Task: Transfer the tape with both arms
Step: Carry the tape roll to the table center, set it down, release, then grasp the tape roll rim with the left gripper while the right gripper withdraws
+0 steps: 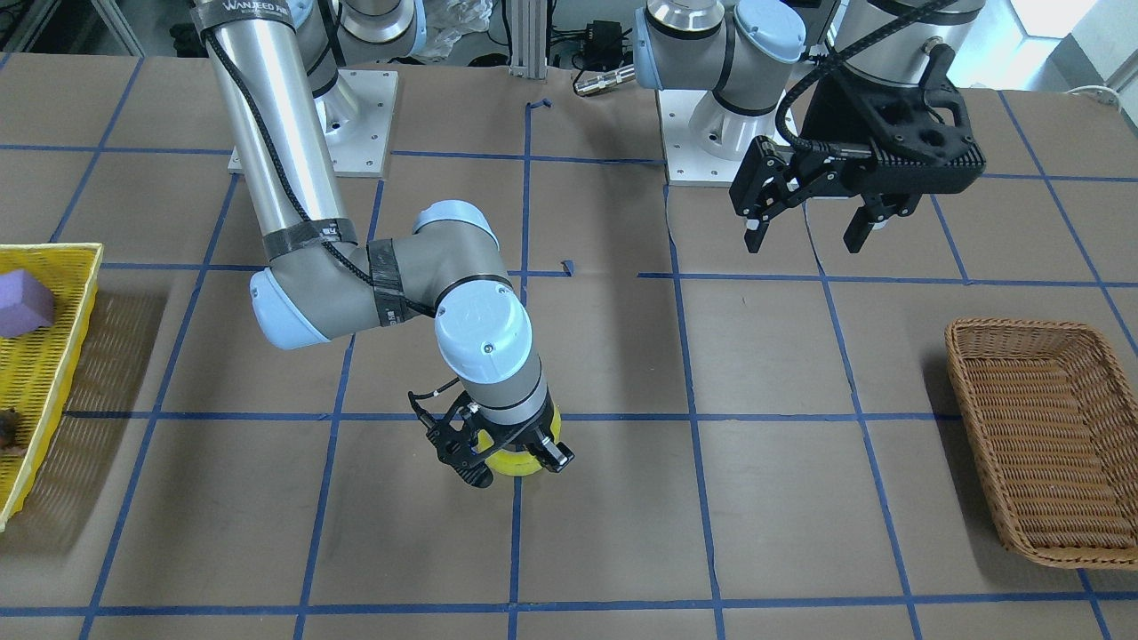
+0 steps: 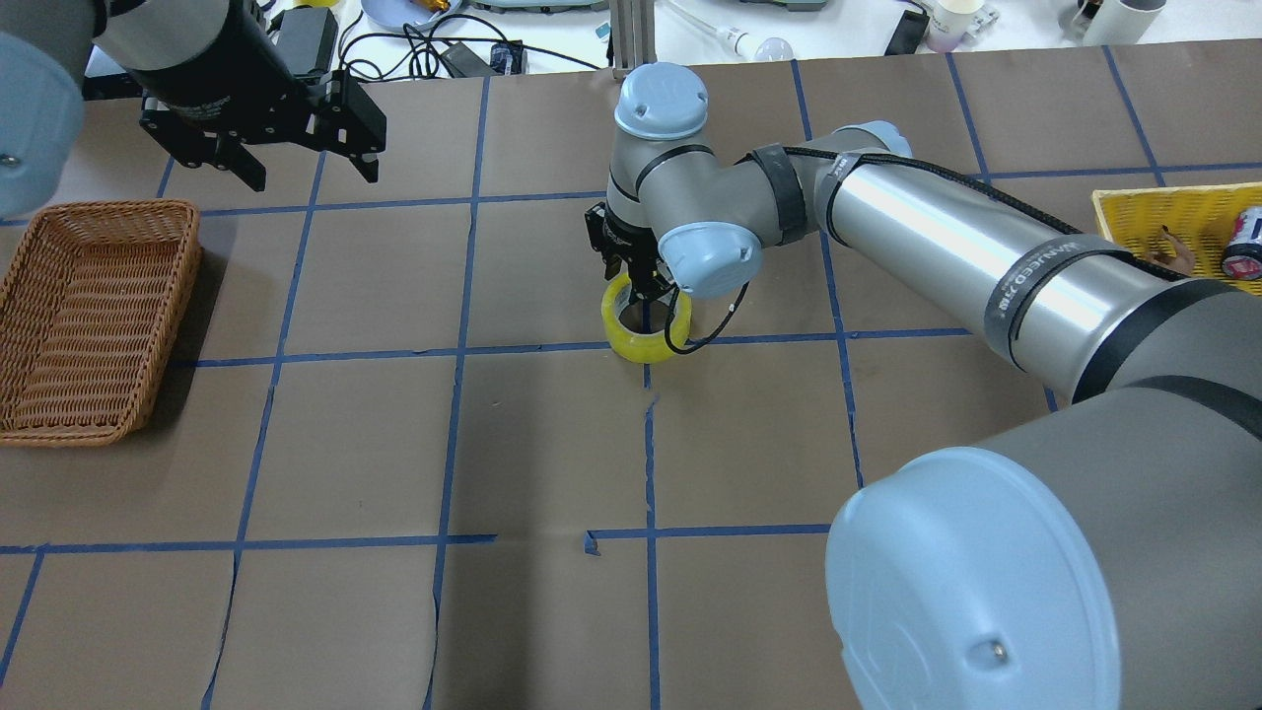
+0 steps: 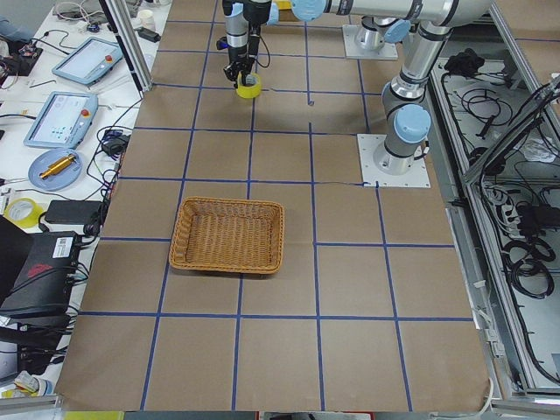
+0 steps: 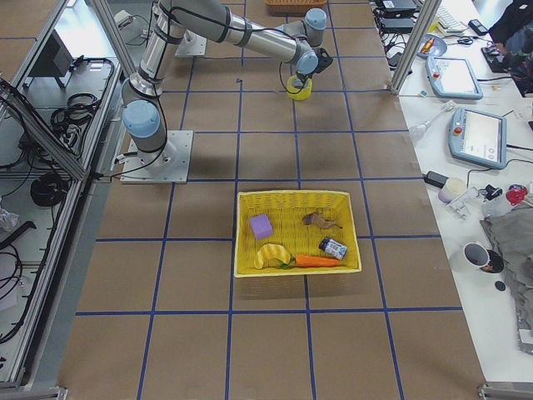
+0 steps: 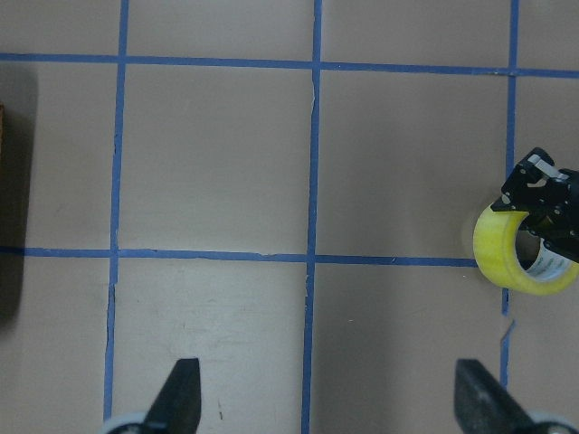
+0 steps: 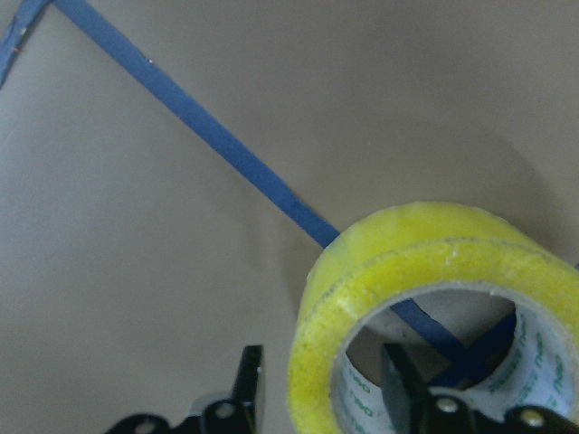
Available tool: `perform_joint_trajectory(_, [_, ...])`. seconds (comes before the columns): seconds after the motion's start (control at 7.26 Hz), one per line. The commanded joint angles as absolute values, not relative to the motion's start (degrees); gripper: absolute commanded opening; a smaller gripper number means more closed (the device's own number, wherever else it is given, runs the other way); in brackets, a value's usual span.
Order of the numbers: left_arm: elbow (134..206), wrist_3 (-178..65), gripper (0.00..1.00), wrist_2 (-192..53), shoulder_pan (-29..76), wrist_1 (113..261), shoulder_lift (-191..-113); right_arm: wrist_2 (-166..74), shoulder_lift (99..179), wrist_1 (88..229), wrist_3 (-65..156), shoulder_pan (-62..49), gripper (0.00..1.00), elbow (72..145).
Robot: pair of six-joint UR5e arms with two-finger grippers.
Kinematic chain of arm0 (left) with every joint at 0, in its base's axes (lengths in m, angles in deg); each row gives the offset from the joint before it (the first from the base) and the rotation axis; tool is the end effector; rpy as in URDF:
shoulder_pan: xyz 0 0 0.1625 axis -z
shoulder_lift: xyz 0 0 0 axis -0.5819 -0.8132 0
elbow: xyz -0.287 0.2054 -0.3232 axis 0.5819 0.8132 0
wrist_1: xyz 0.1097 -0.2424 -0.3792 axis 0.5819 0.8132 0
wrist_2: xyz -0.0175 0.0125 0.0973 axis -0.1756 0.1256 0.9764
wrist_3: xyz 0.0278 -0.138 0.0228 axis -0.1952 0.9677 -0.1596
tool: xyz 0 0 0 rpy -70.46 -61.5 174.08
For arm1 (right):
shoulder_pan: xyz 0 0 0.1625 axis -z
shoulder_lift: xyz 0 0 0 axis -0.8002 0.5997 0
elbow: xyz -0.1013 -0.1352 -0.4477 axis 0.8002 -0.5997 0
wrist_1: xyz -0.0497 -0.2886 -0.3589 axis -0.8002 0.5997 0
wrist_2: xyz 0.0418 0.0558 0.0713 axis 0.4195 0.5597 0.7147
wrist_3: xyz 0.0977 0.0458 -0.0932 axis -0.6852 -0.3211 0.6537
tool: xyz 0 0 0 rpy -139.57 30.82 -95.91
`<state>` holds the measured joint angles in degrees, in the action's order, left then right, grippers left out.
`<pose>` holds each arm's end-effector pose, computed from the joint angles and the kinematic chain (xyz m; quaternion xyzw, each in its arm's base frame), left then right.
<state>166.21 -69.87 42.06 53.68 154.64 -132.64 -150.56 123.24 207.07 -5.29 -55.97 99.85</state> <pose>-0.1267 -0.5670 0.5345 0.0192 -0.9967 0.0782 0.0029 0.3999 -0.6815 0.1912 0.4021 0.9115 0.0204 0.0835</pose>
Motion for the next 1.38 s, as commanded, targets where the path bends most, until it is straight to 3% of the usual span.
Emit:
perform_joint_trajectory(0.0, [166.24,-69.44,1.00,42.41,53.97,154.44,-133.62,-150.11,125.73,206.86,-4.73,-56.01,1.00,99.44])
perform_joint_trajectory(0.28, [166.24,-67.26,1.00,41.71,54.76,148.51,-135.46,-151.51,131.87,197.26,13.60,-52.96,1.00,98.83])
perform_joint_trajectory(0.55, [167.81,-63.23,1.00,41.88,60.18,147.33,-138.00,-155.03,142.56,181.18,39.70,-41.57,1.00,99.43])
perform_joint_trajectory(0.83, [169.05,-58.19,1.00,39.18,63.46,140.50,-142.56,-159.99,150.15,171.32,51.14,-35.20,1.00,99.88])
perform_joint_trajectory(1.24, [169.75,-54.18,1.00,38.81,67.68,131.02,-152.57,-165.40,151.85,169.60,59.23,-34.75,1.00,99.97])
